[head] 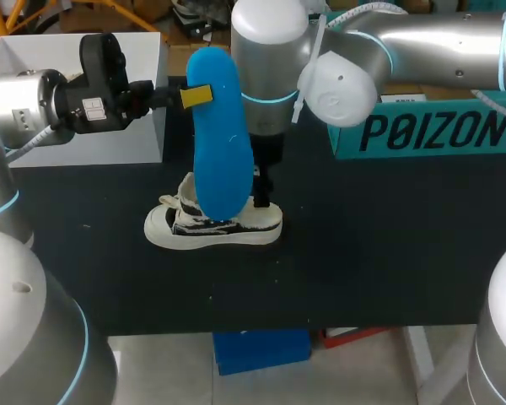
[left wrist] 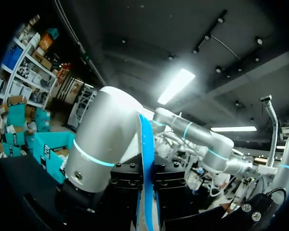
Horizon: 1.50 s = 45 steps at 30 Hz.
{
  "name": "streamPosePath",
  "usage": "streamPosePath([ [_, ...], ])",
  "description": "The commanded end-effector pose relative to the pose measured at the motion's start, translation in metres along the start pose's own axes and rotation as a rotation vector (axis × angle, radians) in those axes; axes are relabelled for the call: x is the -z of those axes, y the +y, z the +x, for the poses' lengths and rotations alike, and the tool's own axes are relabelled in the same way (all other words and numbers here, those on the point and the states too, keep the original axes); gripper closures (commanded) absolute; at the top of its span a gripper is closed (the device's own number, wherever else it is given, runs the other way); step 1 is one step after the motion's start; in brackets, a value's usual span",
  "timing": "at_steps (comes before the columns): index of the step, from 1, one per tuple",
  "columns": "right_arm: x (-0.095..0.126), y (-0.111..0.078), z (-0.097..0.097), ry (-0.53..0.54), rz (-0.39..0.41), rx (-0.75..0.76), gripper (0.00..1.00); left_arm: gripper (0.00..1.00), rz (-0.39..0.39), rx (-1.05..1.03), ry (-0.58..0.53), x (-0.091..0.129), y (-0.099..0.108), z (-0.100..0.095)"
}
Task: Take the shoe out of the shoebox, open the shoe tongue, remove and reinsert the insole, then place the shoe into the shoebox
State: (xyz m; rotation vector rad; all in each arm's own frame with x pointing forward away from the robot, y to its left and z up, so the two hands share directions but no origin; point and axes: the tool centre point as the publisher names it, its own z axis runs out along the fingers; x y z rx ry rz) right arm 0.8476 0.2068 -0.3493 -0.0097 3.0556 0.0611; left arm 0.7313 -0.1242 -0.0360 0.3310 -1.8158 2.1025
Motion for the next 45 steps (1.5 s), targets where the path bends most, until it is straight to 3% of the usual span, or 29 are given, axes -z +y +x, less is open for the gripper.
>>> streamPosePath([
  [1,-0.002,-0.011,0.001,0.011,-0.083,-0.022,0.00,1.00,0.001,-0.002,-0.001,0.000,0.001,0.000],
  [11,-0.003,-0.029,0.005,0.005,-0.304,-0.097,0.00,1.00,0.001,-0.002,-0.001,0.000,0.001,0.000],
  [25,-0.008,-0.042,0.009,-0.006,-0.525,-0.138,0.00,1.00,0.001,-0.002,-0.001,0.000,0.001,0.000],
  [36,-0.022,-0.045,0.008,-0.009,-0.672,-0.175,0.00,1.00,0.001,-0.002,-0.001,0.000,0.001,0.000],
  [45,-0.032,-0.044,0.010,0.004,-0.727,-0.189,0.00,1.00,0.001,-0.002,-0.001,0.000,0.001,0.000],
])
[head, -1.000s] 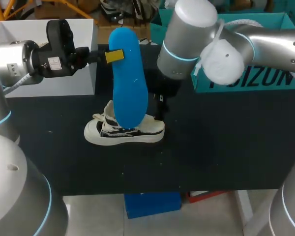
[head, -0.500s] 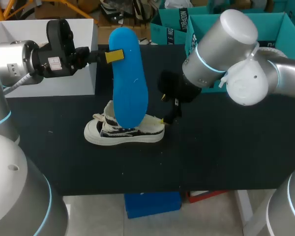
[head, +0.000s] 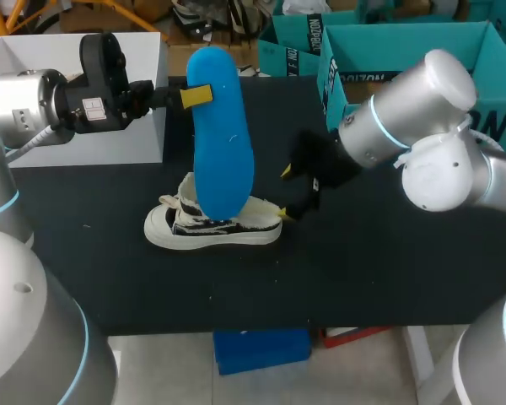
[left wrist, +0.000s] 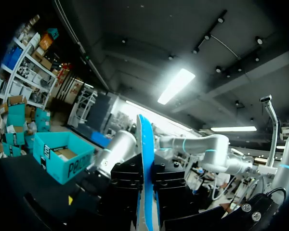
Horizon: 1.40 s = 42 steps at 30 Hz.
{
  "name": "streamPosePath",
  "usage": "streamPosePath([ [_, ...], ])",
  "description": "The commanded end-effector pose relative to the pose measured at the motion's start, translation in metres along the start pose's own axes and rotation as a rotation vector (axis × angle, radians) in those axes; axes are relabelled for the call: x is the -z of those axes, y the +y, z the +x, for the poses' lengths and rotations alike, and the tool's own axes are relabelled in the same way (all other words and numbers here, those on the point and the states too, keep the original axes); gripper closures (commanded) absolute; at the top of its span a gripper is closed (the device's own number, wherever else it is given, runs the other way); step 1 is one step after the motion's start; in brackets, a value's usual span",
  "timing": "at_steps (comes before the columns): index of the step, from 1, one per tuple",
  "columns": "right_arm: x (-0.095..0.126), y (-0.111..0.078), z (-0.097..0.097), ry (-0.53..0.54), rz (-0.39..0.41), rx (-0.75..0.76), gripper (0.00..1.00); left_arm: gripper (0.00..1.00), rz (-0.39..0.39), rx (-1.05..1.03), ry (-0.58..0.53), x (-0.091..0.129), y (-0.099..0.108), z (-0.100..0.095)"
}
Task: Take the shoe out of the shoebox, open the shoe tongue, remove and reinsert the insole, then place the shoe into the shoebox
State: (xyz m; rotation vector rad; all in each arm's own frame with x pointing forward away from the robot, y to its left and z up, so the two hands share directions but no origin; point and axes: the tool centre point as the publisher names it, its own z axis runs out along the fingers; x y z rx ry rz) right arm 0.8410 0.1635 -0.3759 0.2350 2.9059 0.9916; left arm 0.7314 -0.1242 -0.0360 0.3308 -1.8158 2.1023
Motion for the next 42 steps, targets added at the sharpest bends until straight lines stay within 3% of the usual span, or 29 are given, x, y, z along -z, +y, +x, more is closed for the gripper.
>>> streamPosePath([
  [1,-0.008,-0.004,0.000,0.003,-0.126,-0.001,0.00,1.00,0.001,-0.002,-0.001,0.000,0.001,0.000],
  [12,-0.019,-0.006,0.005,-0.004,-0.191,0.024,0.00,1.00,0.001,-0.002,-0.001,0.000,0.001,0.000],
  [29,-0.020,-0.013,0.001,-0.034,-0.209,0.043,0.00,1.00,0.001,-0.002,-0.001,0.000,0.001,0.000],
  [42,0.006,0.000,-0.001,-0.064,-0.106,0.058,0.00,1.00,0.001,-0.002,-0.001,0.000,0.001,0.000],
])
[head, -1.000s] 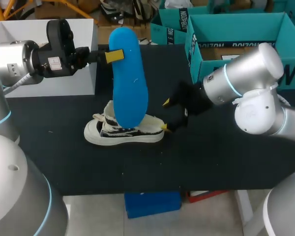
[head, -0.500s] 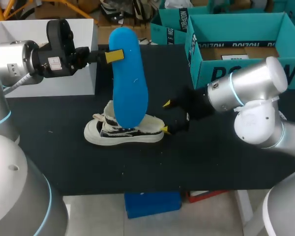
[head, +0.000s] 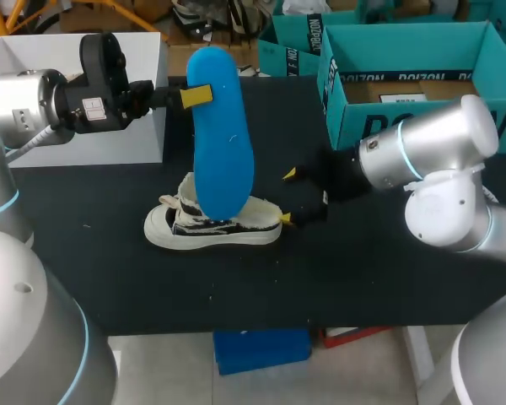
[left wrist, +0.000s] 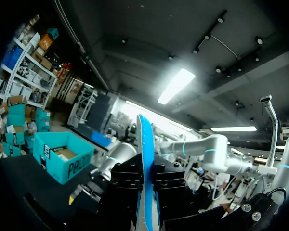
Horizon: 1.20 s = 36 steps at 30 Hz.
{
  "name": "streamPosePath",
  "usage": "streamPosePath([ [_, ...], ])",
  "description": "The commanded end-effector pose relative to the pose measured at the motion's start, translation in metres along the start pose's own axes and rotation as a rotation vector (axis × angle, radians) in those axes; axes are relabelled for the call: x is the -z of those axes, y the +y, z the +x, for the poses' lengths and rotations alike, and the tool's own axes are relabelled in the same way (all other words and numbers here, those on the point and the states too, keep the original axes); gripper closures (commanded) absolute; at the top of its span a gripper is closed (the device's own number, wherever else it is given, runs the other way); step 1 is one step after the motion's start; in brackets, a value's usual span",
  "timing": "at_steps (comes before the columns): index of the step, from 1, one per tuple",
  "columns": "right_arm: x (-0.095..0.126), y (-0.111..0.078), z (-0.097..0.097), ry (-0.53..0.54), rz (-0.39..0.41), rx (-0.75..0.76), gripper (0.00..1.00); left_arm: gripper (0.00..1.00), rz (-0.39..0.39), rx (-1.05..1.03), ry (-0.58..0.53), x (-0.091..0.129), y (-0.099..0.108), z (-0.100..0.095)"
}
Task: Take the shoe out of the shoebox, open the shoe tongue, remove and reinsert the insole, then place the shoe into the shoebox
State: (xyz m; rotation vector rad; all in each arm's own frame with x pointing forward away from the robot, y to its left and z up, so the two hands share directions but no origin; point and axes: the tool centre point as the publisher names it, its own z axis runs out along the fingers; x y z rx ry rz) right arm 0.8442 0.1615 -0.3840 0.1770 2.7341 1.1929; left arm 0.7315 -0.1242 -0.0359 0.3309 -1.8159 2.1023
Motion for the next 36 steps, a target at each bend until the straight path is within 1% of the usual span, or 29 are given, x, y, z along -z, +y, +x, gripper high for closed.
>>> streamPosePath([
  [1,0.012,0.009,0.001,0.003,0.078,0.010,0.00,1.00,0.001,-0.002,-0.001,0.000,0.001,0.000],
  [3,0.018,0.011,-0.002,-0.005,0.112,0.006,0.00,1.00,0.001,-0.002,-0.001,0.000,0.001,0.000],
  [7,0.022,0.015,-0.004,0.006,0.183,0.021,0.00,1.00,0.001,-0.002,-0.001,0.000,0.001,0.000],
  [8,0.022,0.016,-0.004,0.008,0.210,0.024,0.00,1.00,0.001,-0.002,-0.001,0.000,0.001,0.000],
  [10,0.022,0.018,-0.005,0.010,0.231,0.028,0.00,1.00,0.001,-0.002,-0.001,0.000,0.001,0.000],
  [12,0.022,0.021,-0.006,0.016,0.288,0.037,0.00,1.00,0.001,-0.002,-0.001,0.000,0.001,0.000],
  [14,0.021,0.024,-0.006,0.026,0.321,0.046,0.00,1.00,0.001,-0.002,-0.001,0.000,0.001,0.000],
  [23,0.016,0.036,-0.007,0.062,0.524,0.115,0.00,1.00,0.001,-0.002,-0.001,0.000,0.001,0.000],
  [30,0.008,0.046,-0.010,0.079,0.609,0.151,0.00,1.00,0.001,-0.002,-0.001,0.000,0.001,0.000],
  [36,0.002,0.054,-0.012,0.078,0.633,0.166,0.00,1.00,0.001,-0.002,-0.001,0.000,0.001,0.000],
])
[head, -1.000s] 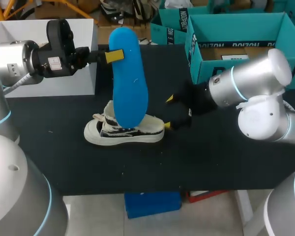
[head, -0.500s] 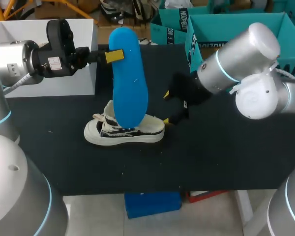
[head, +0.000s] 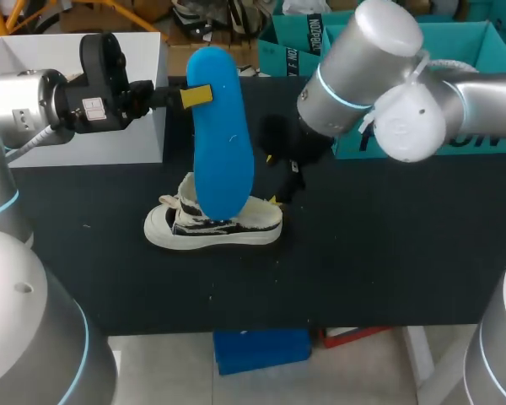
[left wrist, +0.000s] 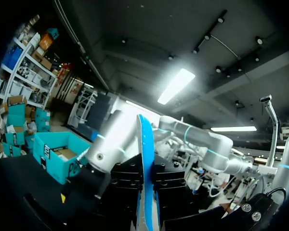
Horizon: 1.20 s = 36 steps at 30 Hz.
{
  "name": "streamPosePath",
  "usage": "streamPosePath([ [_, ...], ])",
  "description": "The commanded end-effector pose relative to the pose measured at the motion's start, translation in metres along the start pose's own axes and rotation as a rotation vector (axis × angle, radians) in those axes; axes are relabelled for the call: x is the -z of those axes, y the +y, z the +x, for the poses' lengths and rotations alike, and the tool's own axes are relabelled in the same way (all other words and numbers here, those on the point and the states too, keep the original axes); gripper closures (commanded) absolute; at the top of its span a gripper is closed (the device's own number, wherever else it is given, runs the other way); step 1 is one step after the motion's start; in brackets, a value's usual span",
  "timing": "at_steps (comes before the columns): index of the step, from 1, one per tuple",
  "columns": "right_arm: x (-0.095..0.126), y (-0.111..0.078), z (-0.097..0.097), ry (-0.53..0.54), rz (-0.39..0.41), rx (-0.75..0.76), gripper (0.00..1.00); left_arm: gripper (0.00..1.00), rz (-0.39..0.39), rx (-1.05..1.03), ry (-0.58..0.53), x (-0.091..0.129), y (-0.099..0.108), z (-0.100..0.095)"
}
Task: Take the shoe out of the shoebox, open the shoe tongue, remove and reinsert the insole, then place the shoe into the shoebox
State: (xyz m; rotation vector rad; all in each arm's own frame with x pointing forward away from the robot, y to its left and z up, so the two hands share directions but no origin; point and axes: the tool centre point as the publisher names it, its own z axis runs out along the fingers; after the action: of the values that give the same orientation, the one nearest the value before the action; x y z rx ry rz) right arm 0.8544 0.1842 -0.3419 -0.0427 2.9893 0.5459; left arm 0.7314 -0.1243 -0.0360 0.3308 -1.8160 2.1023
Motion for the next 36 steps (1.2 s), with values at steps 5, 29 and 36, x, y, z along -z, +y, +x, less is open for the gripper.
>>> streamPosePath([
  [5,-0.005,0.016,-0.005,0.002,0.202,0.020,0.00,1.00,0.001,-0.001,-0.001,0.000,0.001,0.000],
  [29,-0.037,0.051,-0.011,0.040,0.270,0.053,0.00,1.00,0.001,-0.001,-0.001,0.000,0.001,0.000],
  [36,-0.051,0.061,-0.015,0.090,0.283,0.046,0.00,1.00,0.001,-0.001,-0.001,0.000,0.001,0.000],
])
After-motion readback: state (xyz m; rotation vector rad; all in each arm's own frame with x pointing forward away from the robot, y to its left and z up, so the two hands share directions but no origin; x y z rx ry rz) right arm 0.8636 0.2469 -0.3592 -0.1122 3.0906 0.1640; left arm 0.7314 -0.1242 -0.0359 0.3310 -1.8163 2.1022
